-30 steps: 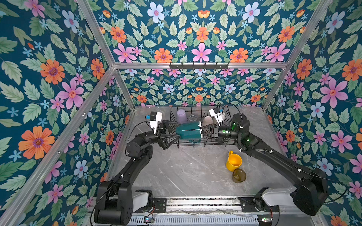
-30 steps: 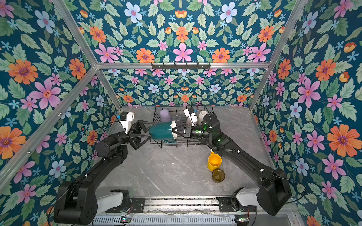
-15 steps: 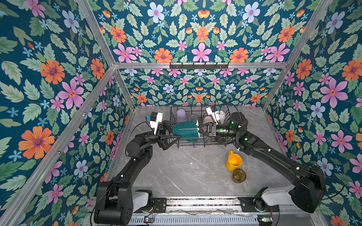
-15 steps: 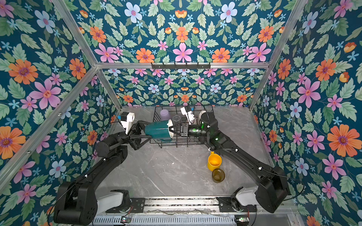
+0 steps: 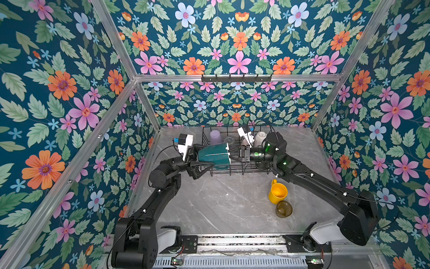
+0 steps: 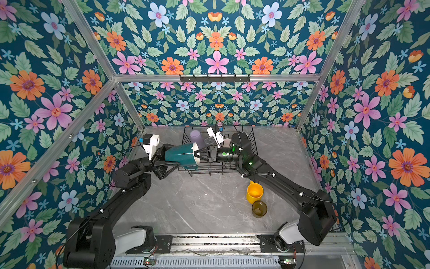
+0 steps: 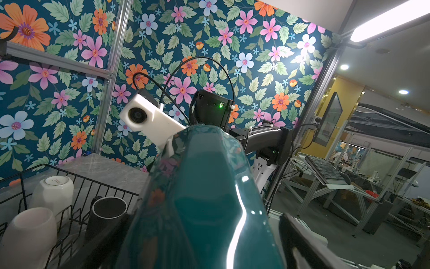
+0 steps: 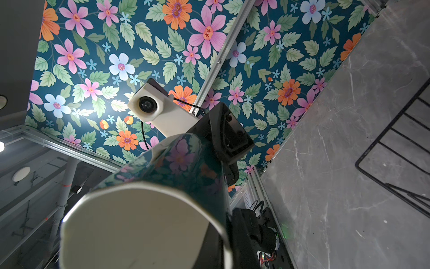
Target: Load the cups into the dish rack
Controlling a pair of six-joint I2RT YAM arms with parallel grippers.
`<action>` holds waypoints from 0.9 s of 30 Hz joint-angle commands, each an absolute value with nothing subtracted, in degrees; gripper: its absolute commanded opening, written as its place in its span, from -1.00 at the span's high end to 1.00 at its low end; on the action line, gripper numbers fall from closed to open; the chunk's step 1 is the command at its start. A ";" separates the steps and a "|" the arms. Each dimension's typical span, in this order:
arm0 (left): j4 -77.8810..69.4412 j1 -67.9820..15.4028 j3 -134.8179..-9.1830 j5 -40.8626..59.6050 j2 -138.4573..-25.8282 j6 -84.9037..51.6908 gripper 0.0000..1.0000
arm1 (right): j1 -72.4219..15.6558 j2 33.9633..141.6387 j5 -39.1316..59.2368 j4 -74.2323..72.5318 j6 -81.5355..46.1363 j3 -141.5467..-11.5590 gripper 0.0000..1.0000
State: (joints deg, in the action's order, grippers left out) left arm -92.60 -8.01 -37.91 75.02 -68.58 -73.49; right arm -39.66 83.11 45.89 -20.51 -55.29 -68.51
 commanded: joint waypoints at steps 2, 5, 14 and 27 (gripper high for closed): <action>-94.57 -8.17 -37.93 75.61 -68.18 -73.56 -0.95 | -40.15 83.71 46.42 -27.87 -57.04 -69.56 1.00; -94.56 -8.26 -37.97 75.68 -68.16 -73.61 -0.93 | -40.34 84.33 46.59 -27.95 -57.04 -70.00 1.00; -94.57 -8.44 -38.14 76.24 -67.94 -73.83 -0.74 | -40.66 85.26 47.02 -28.24 -57.48 -70.31 1.00; -94.75 -8.44 -38.16 76.03 -67.76 -73.74 -0.94 | -40.68 85.08 47.71 -27.25 -58.27 -69.61 1.00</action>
